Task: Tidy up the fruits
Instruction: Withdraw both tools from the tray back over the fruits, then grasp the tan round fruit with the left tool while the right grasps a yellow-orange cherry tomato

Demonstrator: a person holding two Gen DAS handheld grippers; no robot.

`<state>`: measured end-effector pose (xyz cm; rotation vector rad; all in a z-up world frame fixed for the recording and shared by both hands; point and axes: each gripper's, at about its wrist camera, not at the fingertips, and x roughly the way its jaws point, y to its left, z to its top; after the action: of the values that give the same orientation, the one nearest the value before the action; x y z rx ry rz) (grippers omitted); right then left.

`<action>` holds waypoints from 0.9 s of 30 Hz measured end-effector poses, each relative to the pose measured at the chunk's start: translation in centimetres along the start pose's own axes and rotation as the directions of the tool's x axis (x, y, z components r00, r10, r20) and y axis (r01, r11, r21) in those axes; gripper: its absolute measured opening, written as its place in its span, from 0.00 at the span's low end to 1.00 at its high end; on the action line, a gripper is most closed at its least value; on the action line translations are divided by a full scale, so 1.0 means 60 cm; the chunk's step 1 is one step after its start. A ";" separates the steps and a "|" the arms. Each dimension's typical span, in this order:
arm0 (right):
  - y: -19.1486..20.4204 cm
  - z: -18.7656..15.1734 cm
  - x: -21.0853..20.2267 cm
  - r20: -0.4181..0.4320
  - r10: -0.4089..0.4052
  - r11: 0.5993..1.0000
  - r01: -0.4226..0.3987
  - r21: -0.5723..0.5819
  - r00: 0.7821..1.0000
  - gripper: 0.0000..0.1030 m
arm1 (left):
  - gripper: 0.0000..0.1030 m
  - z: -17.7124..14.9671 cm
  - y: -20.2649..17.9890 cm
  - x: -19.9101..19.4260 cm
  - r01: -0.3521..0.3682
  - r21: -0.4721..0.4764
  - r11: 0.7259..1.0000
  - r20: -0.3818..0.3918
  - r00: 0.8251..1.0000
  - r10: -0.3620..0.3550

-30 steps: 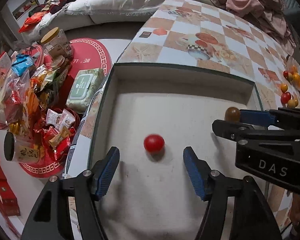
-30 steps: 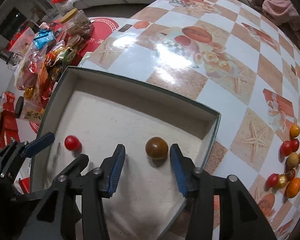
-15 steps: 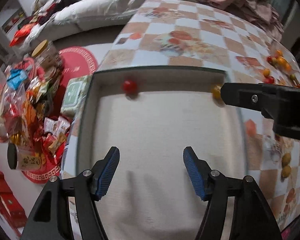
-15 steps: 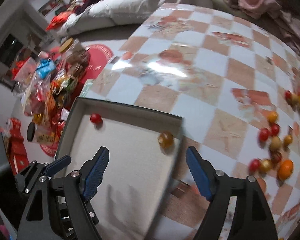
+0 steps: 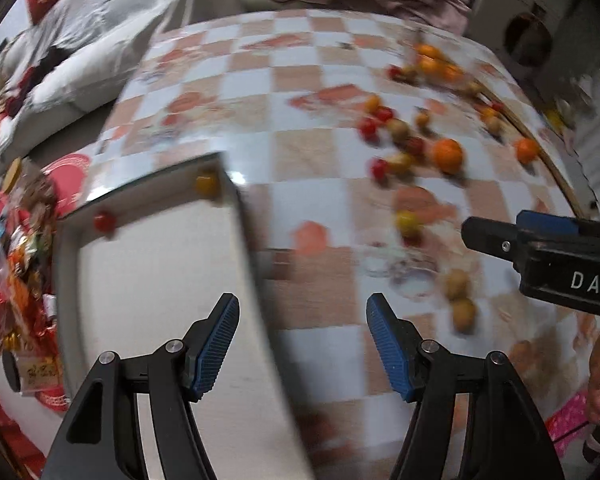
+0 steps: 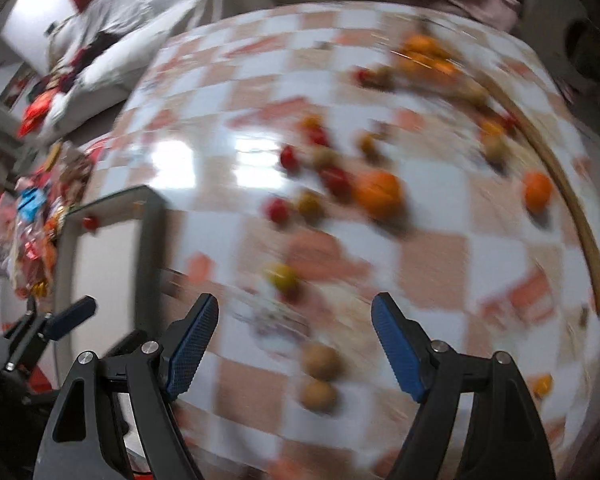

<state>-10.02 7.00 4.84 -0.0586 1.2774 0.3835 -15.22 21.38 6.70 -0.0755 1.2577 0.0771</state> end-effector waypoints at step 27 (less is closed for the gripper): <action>-0.322 -0.168 -0.022 -0.056 -0.238 0.936 0.244 0.254 0.970 0.77 | 0.66 -0.036 -0.191 0.098 0.030 0.018 0.999 -0.127 0.991 -0.027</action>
<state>-13.61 -13.95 -0.15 0.0029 1.3178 0.0023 -14.31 9.86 0.64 -0.0819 1.3842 0.0353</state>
